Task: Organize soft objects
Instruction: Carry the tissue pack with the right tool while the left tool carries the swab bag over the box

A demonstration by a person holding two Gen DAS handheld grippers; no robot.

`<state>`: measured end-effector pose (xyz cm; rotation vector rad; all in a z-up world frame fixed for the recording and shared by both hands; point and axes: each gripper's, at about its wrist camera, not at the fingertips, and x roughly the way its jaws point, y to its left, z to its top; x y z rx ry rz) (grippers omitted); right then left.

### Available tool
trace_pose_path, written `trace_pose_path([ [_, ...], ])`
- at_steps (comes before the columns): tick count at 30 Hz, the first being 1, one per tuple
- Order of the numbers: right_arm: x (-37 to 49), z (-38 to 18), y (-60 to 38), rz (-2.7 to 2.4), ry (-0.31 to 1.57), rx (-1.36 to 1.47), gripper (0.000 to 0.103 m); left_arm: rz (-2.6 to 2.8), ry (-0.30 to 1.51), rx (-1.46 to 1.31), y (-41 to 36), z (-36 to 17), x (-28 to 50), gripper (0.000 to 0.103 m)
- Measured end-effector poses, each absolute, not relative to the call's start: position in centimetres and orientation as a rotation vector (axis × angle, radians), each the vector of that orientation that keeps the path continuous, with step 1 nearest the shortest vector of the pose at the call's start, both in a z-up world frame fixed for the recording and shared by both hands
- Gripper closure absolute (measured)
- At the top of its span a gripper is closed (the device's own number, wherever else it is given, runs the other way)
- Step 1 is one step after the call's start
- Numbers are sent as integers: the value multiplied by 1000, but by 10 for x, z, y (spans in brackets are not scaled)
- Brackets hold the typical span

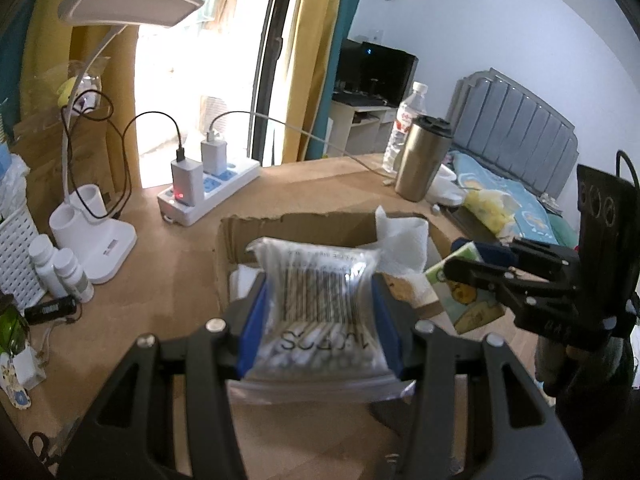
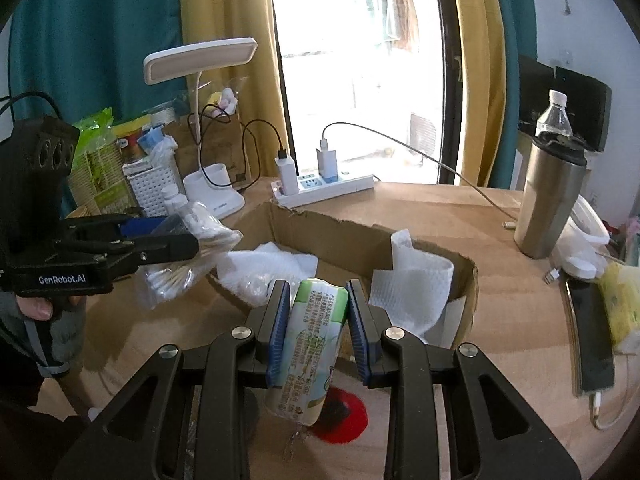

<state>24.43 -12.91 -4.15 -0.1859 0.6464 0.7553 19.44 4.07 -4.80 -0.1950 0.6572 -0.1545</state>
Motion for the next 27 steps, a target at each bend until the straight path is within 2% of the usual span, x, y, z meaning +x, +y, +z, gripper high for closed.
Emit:
trace_pose_path([
  [27,309,-55,-79,806,676,-208,72,-128,706,-231,64,-80,259,52],
])
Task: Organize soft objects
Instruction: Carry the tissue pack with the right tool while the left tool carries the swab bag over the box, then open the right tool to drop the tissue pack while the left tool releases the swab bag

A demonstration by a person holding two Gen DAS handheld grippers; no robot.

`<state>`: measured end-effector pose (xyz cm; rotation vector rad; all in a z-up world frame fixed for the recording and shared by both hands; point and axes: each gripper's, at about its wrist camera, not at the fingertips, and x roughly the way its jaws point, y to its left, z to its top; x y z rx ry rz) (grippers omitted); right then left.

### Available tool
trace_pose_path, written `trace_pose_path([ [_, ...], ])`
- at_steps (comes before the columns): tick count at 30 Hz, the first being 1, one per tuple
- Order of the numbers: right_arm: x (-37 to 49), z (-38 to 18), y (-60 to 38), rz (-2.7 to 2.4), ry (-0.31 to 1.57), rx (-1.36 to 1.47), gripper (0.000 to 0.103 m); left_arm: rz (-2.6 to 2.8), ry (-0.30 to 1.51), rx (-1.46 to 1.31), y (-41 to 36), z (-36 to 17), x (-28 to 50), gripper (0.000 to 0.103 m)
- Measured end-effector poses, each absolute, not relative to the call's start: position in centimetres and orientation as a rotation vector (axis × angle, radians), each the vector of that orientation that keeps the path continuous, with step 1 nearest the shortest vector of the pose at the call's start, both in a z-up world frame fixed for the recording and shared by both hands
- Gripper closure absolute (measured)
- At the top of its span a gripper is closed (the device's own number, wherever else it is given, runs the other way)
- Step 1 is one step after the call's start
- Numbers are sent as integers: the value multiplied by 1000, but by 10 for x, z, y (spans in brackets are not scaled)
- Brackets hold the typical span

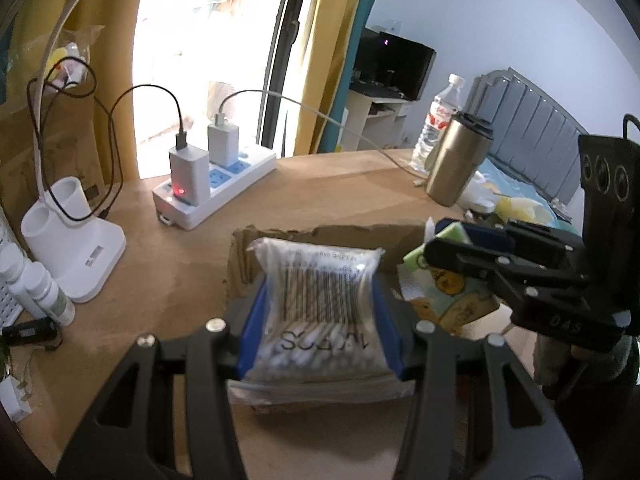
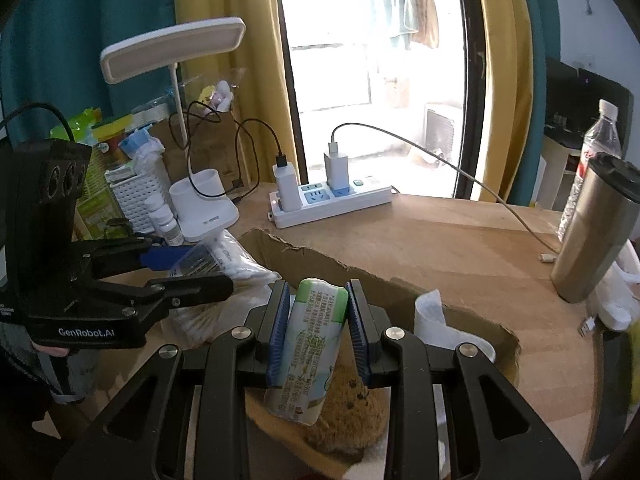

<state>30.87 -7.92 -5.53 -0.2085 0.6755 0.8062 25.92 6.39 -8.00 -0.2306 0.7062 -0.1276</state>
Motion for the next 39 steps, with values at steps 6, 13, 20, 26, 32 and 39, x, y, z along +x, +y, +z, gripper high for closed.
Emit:
trace_pose_path([
  [6,321,-60,-70,806,689,-209,72,-126,718,-237,67,-89,271,52],
  [13,329,-64,-65,799,701,-207,72,-127,735,-235,67,-94,277,51],
  [20,327,-64,-69,783,709,-198,72,-115,746,-225,64,-93,275,46],
  [26,316,-59,-77,760,703,-193,72,-121,717,-227,61,-82,263,29],
  [32,300,-49,-89,739,684,-188,70,-119,693,-225,57,-71,247,29],
  [39,280,-41,-102,723,668,-187,69,-112,668,-219,54,-61,226,29],
])
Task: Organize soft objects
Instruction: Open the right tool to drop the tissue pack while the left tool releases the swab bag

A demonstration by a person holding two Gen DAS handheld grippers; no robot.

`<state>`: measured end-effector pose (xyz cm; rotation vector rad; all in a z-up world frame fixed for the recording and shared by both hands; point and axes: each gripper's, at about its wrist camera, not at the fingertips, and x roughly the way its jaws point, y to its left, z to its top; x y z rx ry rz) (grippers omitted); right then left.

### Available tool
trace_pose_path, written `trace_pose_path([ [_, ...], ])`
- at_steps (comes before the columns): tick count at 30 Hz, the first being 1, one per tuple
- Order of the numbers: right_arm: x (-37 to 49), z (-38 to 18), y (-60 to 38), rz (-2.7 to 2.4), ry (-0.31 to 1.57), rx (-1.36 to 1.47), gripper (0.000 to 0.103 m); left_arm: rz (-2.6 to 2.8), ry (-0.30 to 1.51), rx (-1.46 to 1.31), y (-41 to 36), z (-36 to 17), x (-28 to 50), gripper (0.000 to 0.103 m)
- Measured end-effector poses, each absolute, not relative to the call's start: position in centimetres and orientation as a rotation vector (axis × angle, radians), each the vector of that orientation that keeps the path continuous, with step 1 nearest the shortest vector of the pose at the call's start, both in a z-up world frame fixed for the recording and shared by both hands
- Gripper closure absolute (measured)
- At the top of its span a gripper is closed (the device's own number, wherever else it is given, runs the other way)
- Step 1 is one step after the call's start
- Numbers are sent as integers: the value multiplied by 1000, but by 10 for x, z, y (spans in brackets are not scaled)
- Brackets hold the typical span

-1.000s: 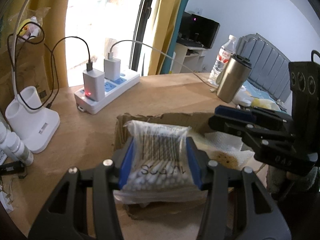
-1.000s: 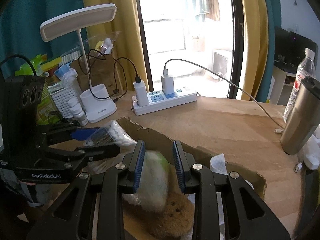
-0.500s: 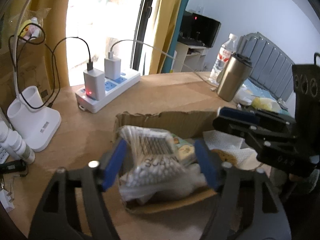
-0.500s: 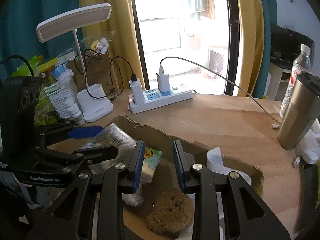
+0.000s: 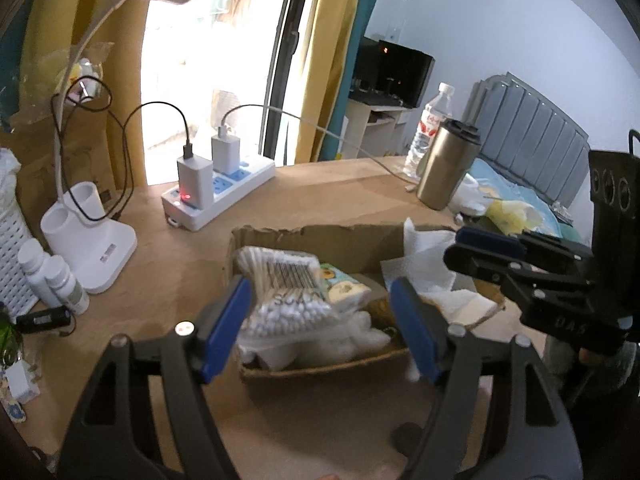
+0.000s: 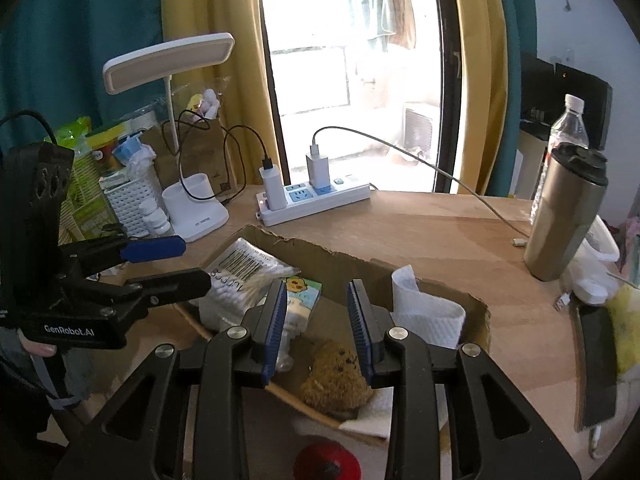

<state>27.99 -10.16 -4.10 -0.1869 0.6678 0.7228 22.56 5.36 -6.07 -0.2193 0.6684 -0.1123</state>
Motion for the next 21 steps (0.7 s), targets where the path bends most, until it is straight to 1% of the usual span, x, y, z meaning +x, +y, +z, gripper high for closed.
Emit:
trace_pose_path([
  [3,271,-39,-105,719,664,-185,62,-109,663,-215,52,-58,217,29],
  [12,252,-33,-110,714,653,-190,61,-97,646,-209,48,-53,196,29],
  [13,250,-33,-110,713,653,-191,61,-96,645,-209,48,-52,194,28],
  [15,246,-32,-111,710,651,-193,59,-98,642,-208,47,-52,190,22],
  [16,245,-32,-111,708,651,-194,56,-99,639,-208,46,-52,187,19],
  [21,235,-33,-115,704,651,-195,53,-104,633,-205,41,-51,176,18],
])
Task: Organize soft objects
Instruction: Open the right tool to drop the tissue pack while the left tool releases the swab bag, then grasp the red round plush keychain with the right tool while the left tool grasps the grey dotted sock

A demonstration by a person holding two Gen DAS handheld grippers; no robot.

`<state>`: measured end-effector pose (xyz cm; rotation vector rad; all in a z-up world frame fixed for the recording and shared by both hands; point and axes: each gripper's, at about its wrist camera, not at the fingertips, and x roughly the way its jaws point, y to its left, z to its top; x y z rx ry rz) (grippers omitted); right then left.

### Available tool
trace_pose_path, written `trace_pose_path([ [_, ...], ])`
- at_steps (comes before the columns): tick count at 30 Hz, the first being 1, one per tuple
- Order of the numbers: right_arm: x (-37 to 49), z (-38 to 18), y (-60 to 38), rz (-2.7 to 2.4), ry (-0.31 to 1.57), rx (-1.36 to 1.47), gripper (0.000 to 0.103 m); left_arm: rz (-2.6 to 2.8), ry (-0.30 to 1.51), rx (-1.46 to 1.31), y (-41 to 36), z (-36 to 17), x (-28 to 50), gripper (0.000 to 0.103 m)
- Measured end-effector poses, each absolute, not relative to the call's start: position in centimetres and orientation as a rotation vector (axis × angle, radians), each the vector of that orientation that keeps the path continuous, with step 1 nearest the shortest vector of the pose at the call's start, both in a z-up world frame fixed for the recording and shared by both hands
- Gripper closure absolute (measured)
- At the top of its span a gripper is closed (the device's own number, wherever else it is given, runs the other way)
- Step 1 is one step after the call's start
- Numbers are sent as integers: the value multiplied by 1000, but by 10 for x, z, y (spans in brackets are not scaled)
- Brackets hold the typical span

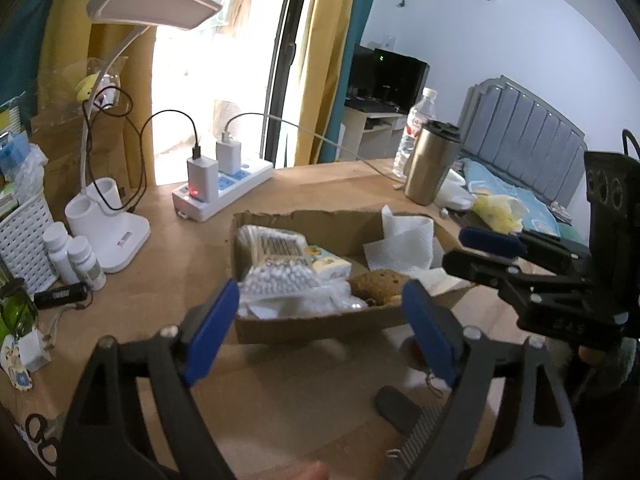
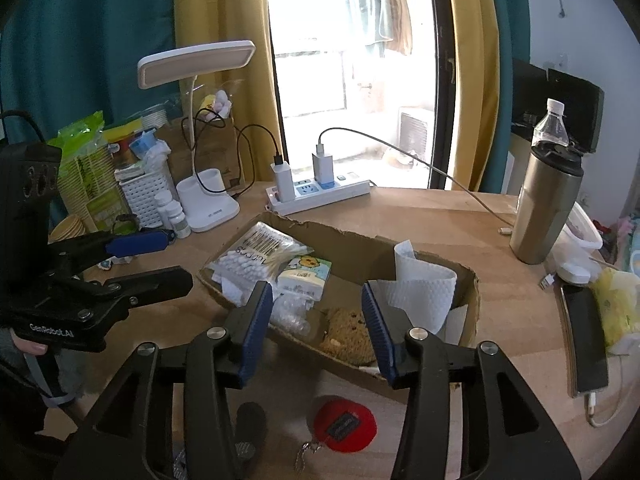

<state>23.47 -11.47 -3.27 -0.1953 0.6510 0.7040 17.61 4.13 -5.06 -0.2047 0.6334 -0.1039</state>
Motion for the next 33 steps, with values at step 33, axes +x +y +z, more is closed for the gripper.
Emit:
trace_pose_path([
  [33,196,-75,-164,677,726,-167,48,-125,725,-200,-10,-93,135,18],
])
